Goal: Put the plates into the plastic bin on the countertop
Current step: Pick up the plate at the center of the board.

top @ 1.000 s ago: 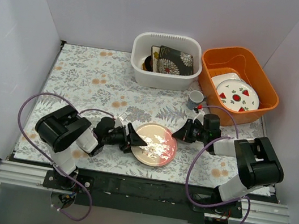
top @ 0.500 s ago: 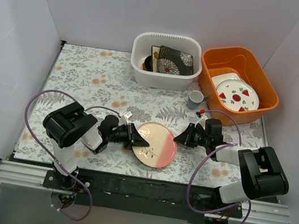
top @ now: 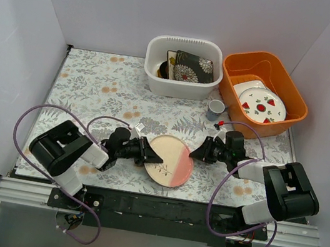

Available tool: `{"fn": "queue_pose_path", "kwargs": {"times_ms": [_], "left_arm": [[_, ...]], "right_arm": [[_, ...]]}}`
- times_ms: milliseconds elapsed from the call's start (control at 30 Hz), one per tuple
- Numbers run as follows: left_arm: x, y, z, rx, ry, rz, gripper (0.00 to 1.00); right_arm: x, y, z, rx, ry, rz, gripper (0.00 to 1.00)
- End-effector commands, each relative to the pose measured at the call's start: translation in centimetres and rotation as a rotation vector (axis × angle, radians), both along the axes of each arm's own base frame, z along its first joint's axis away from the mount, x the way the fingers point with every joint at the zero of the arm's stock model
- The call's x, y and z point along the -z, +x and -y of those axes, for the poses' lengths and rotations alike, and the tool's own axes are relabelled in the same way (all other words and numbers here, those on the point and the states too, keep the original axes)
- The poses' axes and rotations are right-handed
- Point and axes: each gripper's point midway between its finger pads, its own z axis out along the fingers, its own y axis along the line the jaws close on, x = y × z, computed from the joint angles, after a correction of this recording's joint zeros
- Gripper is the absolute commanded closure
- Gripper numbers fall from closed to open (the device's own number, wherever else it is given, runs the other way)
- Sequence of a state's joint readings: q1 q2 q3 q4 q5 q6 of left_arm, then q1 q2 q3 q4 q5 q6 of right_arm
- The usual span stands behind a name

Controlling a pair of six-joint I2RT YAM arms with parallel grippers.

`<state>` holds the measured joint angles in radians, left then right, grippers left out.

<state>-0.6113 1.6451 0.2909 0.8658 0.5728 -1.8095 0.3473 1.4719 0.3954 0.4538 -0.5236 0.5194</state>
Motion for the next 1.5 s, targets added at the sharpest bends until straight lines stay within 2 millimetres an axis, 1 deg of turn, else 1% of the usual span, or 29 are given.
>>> {"fn": "queue_pose_path", "kwargs": {"times_ms": [0,33,67,100,133,167,200,267,300,367,433,467,567,600,633,767,833,900,933,967,1033,1067,1100,1133,1167,1267,1367,1400,1467], "left_arm": [[5.0,-0.9,-4.0,-0.109,0.262,-0.053,1.00],[4.8,-0.5,-4.1,-0.127,0.269,-0.042,1.00],[3.9,-0.1,-4.1,-0.142,0.253,-0.024,1.00],[4.0,-0.2,-4.2,-0.148,0.263,-0.028,1.00],[3.6,0.3,-4.3,-0.163,0.270,-0.016,1.00],[3.3,0.5,-4.3,-0.165,0.275,0.000,1.00],[3.4,0.4,-4.5,-0.166,0.294,-0.010,1.00],[3.0,0.9,-4.6,-0.177,0.307,0.007,1.00],[2.7,1.0,-4.8,-0.181,0.319,0.018,1.00],[2.2,1.7,-4.9,-0.199,0.335,0.041,1.00],[2.0,1.8,-5.2,-0.202,0.354,0.055,1.00],[1.5,2.3,-5.1,-0.209,0.352,0.072,1.00],[1.1,2.7,-4.9,-0.199,0.359,0.096,1.00],[0.7,3.0,-4.6,-0.198,0.356,0.106,1.00],[0.8,3.1,-4.6,-0.190,0.365,0.108,1.00],[0.2,3.7,-4.0,-0.170,0.357,0.139,1.00],[-0.4,4.2,-3.5,-0.161,0.351,0.161,1.00],[-0.5,4.7,-3.4,-0.150,0.361,0.183,1.00],[-1.3,5.4,-3.0,-0.152,0.354,0.203,1.00],[-1.5,5.7,-2.8,-0.148,0.356,0.214,1.00],[-1.5,6.2,-2.5,-0.133,0.370,0.227,1.00],[-2.3,7.2,-2.2,-0.155,0.373,0.248,1.00],[-1.9,7.5,-2.4,-0.163,0.393,0.241,1.00],[-2.1,7.9,-2.3,-0.172,0.395,0.248,1.00],[-2.8,8.6,-2.1,-0.183,0.391,0.265,1.00],[-4.0,9.9,-1.8,-0.191,0.375,0.297,1.00],[-5.3,10.8,-1.6,-0.185,0.354,0.332,1.00],[-6.2,11.3,-1.3,-0.181,0.336,0.349,1.00],[-7.2,12.1,-1.7,-0.189,0.323,0.364,1.00]], "right_arm": [[-1.5,-0.8,-1.5,-0.088,0.060,0.014,0.67],[-1.6,-0.7,-1.5,-0.091,0.062,0.018,0.63],[-1.7,-0.7,-1.6,-0.099,0.065,0.026,0.55],[-1.8,-0.7,-1.7,-0.106,0.068,0.033,0.51],[-1.9,-0.7,-1.7,-0.108,0.072,0.043,0.45],[-2.3,-0.6,-1.8,-0.112,0.078,0.065,0.34],[-2.2,-0.7,-1.6,-0.107,0.076,0.072,0.29],[-3.0,-0.5,-1.5,-0.105,0.078,0.121,0.18],[-3.0,-0.7,-1.4,-0.102,0.075,0.126,0.15],[-3.7,-0.8,-1.2,-0.102,0.077,0.162,0.10],[-3.8,-1.0,-1.1,-0.107,0.069,0.178,0.08],[-4.2,-1.1,-1.0,-0.108,0.073,0.191,0.07],[-4.3,-1.4,-0.8,-0.104,0.073,0.205,0.07],[-4.3,-1.6,-0.9,-0.112,0.080,0.209,0.07],[-4.4,-1.8,-0.9,-0.113,0.087,0.209,0.07],[-4.7,-2.6,-0.7,-0.115,0.108,0.230,0.06],[-4.6,-2.8,-0.6,-0.109,0.105,0.226,0.06],[-4.5,-2.9,-0.4,-0.101,0.097,0.226,0.06],[-4.4,-3.1,-0.3,-0.099,0.092,0.219,0.06],[-4.6,-3.2,-0.2,-0.097,0.095,0.228,0.06],[-4.2,-3.6,0.1,-0.084,0.086,0.212,0.06],[-4.4,-3.7,0.2,-0.081,0.088,0.219,0.05],[-4.3,-3.7,0.3,-0.073,0.080,0.218,0.05],[-4.0,-4.0,0.5,-0.069,0.069,0.202,0.05],[-4.3,-3.8,0.7,-0.059,0.061,0.220,0.05],[-4.1,-3.9,1.4,-0.043,0.018,0.236,0.05],[-4.3,-3.8,1.9,-0.024,-0.006,0.257,0.04],[-4.3,-3.8,2.0,-0.021,-0.007,0.259,0.04],[-4.4,-3.8,2.0,-0.020,-0.008,0.262,0.03]]}}
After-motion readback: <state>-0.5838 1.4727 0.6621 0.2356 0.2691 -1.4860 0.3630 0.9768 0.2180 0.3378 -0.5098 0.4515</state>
